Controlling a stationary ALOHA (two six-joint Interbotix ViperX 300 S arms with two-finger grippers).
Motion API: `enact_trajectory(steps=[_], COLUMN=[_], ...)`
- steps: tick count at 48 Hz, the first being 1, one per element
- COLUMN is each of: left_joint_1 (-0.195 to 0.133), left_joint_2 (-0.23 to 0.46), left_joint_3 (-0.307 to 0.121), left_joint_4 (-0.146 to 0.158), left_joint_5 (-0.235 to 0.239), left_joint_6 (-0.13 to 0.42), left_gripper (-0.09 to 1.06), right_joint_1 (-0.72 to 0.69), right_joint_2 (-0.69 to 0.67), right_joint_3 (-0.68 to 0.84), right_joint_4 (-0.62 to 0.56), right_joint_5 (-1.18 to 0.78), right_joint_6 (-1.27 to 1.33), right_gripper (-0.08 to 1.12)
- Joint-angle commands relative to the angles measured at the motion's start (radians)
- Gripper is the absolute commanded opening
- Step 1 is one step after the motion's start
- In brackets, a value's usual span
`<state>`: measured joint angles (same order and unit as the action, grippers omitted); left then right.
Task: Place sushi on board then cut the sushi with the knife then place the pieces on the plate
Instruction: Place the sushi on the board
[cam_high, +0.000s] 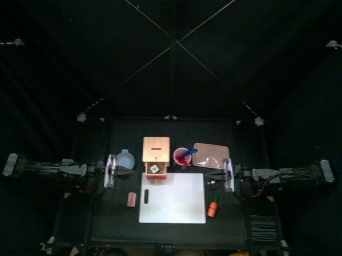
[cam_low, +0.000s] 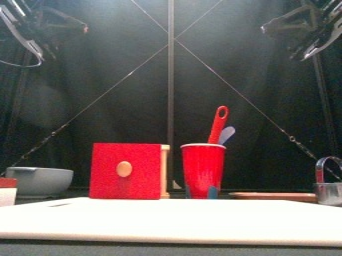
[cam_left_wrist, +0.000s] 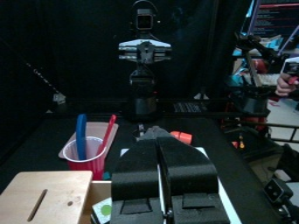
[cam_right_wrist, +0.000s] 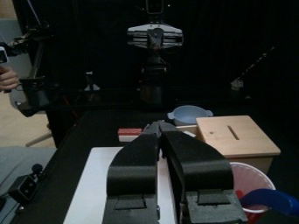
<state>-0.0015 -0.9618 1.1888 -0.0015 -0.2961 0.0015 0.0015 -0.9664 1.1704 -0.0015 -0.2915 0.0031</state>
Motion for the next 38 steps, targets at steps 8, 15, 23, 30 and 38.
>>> enact_trajectory(steps=[8,15,23,30,38], left_joint_1=[0.038,0.061,0.067,0.067,0.071], left_joint_2=[0.012,0.012,0.012,0.012,0.012], left_joint_3=[0.012,0.018,0.021,0.028,0.046], left_joint_4=[0.017,0.018,0.018,0.017,0.015], left_joint_5=[-0.078,-0.087,-0.083,-0.074,-0.074], left_joint_6=[0.003,0.002,0.0,0.0,0.0], left_gripper=[0.15,0.15,0.15,0.15,0.15], right_joint_1=[-0.012,-0.04,-0.064,-0.117,-0.152], right_joint_2=[0.152,0.299,0.437,0.522,0.577], right_joint_3=[-0.086,-0.199,-0.33,-0.448,-0.583], right_joint_4=[0.006,0.018,0.16,0.267,0.281], right_joint_5=[-0.012,-0.006,0.058,0.255,0.463], right_joint_6=[0.009,0.015,0.058,0.072,0.081], right_gripper=[0.05,0.05,0.05,0.05,0.05])
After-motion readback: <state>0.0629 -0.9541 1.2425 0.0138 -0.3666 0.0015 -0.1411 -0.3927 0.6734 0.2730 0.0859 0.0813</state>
